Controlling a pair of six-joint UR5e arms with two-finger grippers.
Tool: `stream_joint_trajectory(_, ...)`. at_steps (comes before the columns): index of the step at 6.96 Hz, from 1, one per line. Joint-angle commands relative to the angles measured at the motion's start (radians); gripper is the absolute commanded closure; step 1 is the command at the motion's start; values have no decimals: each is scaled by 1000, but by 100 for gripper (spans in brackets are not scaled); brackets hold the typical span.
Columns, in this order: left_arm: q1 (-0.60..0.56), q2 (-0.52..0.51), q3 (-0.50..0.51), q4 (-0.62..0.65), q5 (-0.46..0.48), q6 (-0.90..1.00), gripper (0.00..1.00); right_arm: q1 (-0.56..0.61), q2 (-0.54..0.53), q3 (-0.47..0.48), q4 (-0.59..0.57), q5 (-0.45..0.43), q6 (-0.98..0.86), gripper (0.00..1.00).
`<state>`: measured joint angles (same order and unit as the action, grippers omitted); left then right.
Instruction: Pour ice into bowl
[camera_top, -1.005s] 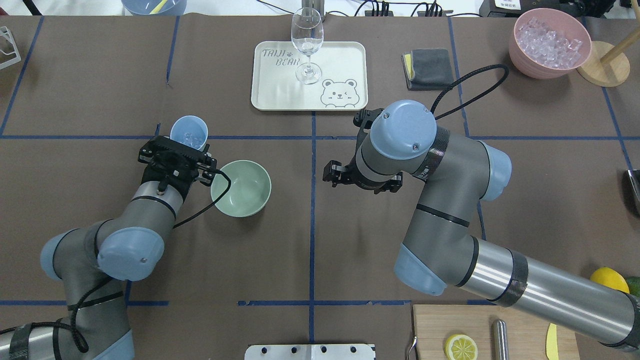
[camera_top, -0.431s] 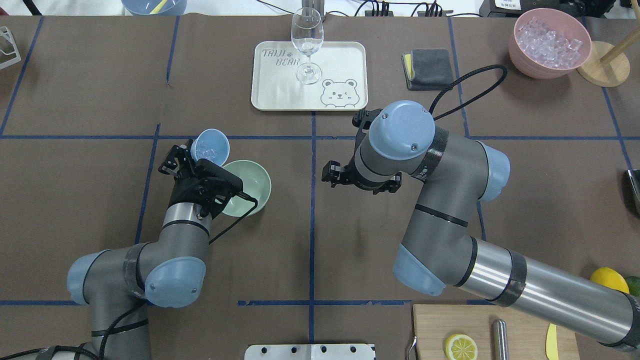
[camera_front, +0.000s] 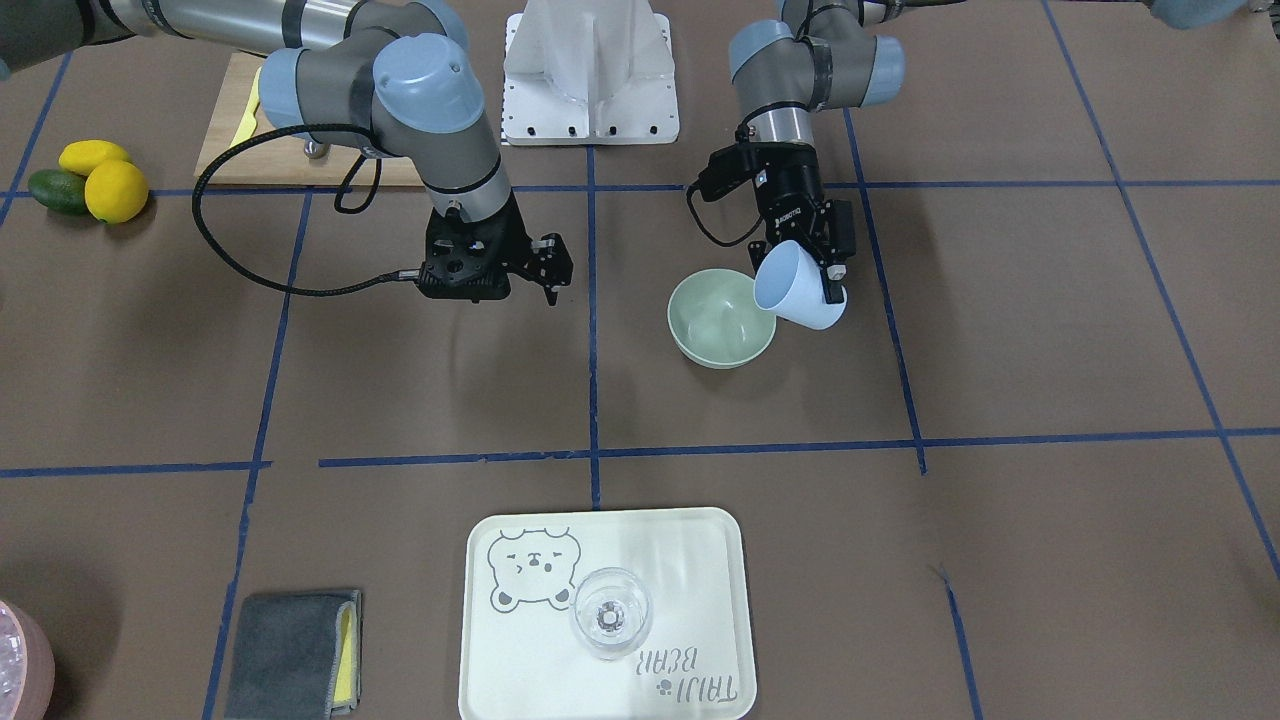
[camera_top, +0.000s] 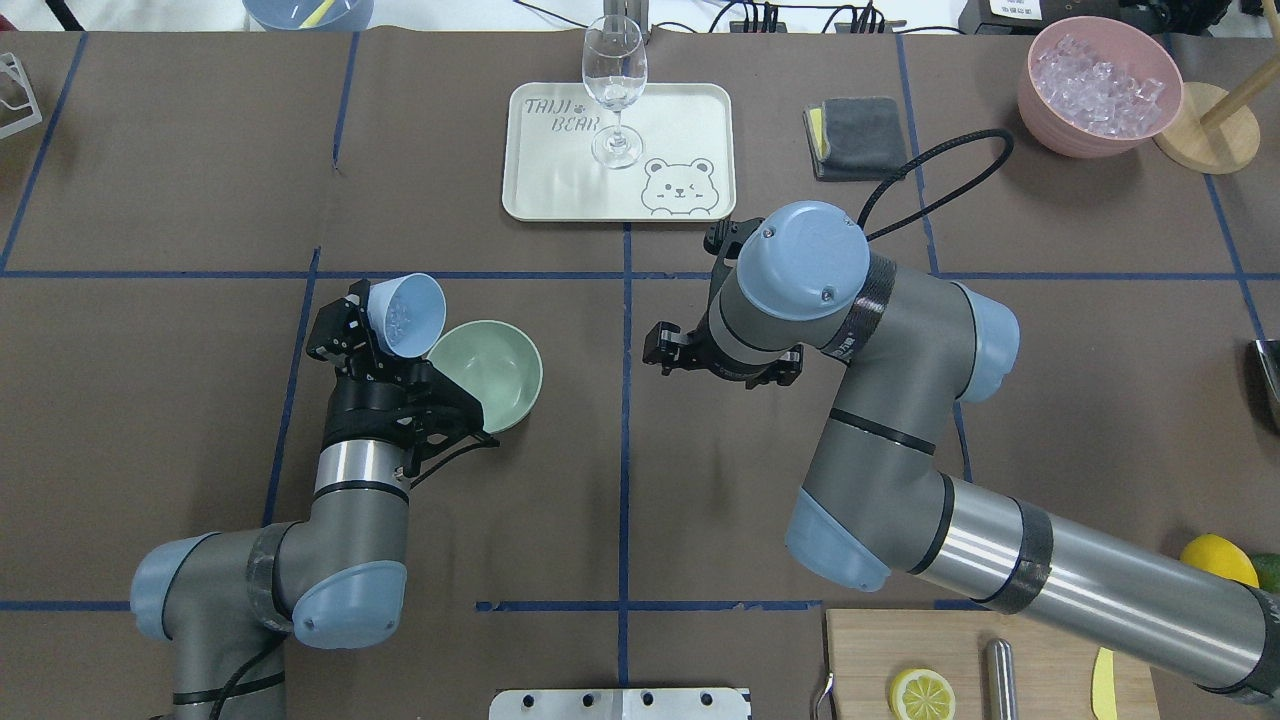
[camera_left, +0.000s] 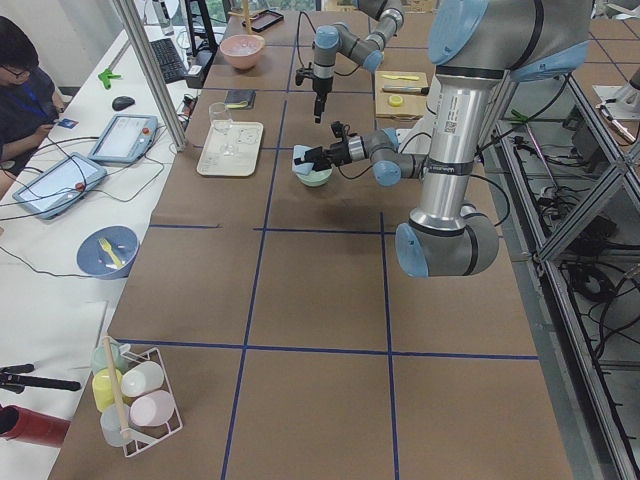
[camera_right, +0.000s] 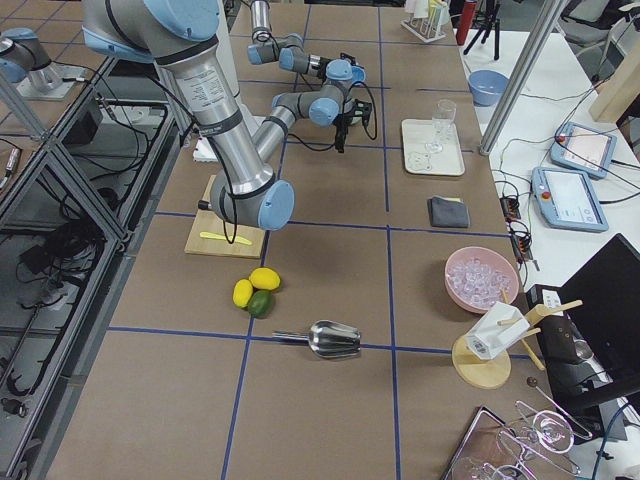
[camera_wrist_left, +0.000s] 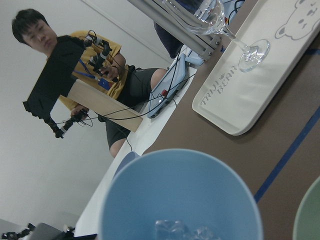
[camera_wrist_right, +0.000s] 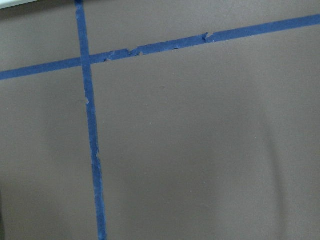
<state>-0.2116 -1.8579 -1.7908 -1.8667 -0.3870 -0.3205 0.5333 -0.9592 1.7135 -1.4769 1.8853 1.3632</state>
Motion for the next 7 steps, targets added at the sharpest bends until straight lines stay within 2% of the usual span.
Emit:
stream_joint_trajectory(1,6,8,14,1,68,235,100,-1,0,0,1,0,-1,0)
stream_joint_trajectory(7,8,16,38,3,160,670,100,-1,-3,-2,15,0,-3,0)
